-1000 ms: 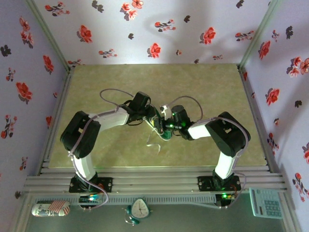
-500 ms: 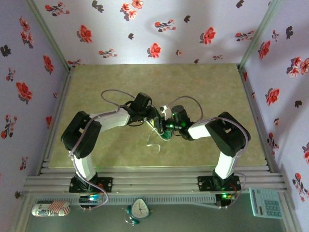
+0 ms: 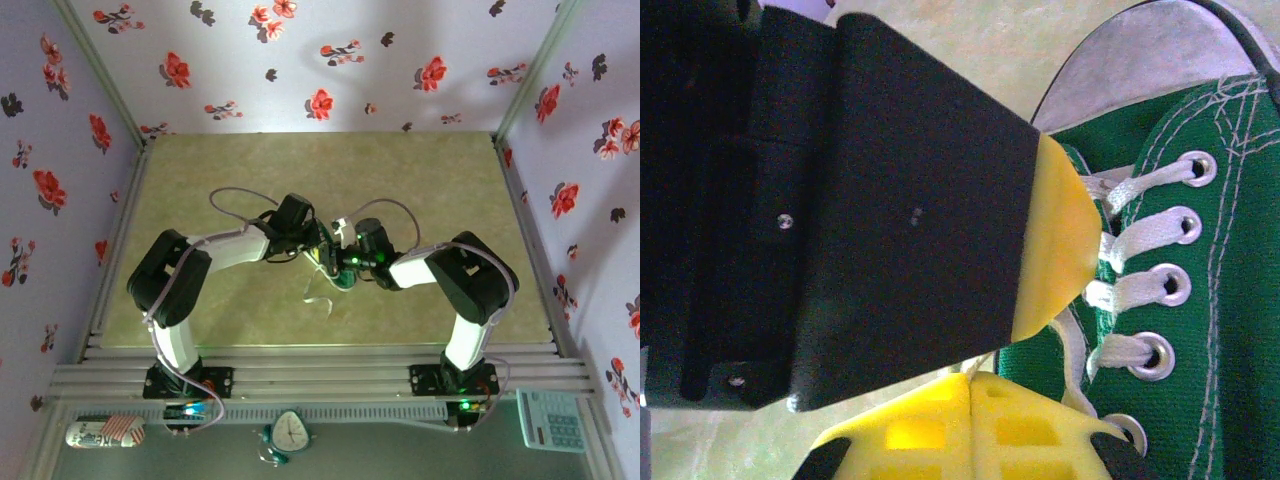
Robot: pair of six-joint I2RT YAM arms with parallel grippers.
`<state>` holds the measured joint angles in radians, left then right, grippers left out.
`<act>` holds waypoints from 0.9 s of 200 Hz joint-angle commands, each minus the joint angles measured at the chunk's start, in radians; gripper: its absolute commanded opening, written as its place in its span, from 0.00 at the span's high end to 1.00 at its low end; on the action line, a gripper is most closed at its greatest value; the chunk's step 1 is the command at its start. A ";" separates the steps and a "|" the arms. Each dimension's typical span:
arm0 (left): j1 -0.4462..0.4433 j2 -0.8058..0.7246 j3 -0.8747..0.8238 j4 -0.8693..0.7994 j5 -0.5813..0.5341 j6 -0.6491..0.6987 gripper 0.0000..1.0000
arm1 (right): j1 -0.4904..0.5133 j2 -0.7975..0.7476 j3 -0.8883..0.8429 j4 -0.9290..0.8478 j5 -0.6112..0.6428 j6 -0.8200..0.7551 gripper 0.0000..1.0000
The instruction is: Tie the shoes
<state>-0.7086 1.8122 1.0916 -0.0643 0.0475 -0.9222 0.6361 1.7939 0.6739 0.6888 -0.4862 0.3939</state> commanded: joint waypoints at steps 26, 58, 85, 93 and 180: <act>-0.004 -0.037 -0.024 0.008 -0.016 0.010 1.00 | 0.005 -0.009 -0.010 0.010 0.025 -0.018 1.00; -0.002 -0.081 -0.047 0.034 -0.036 0.029 1.00 | 0.005 -0.059 -0.016 -0.028 0.028 -0.035 0.91; 0.003 -0.104 -0.066 0.057 -0.043 0.030 1.00 | 0.005 -0.100 -0.019 -0.083 0.048 -0.066 0.83; 0.002 -0.110 -0.072 0.063 -0.045 0.031 1.00 | 0.005 -0.110 -0.024 -0.091 0.053 -0.071 0.83; 0.004 -0.160 -0.093 0.086 -0.057 0.082 1.00 | 0.005 -0.259 -0.084 -0.180 0.138 -0.122 0.70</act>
<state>-0.7086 1.6989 1.0203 -0.0074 0.0250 -0.8886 0.6376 1.6005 0.6121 0.5442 -0.3988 0.3111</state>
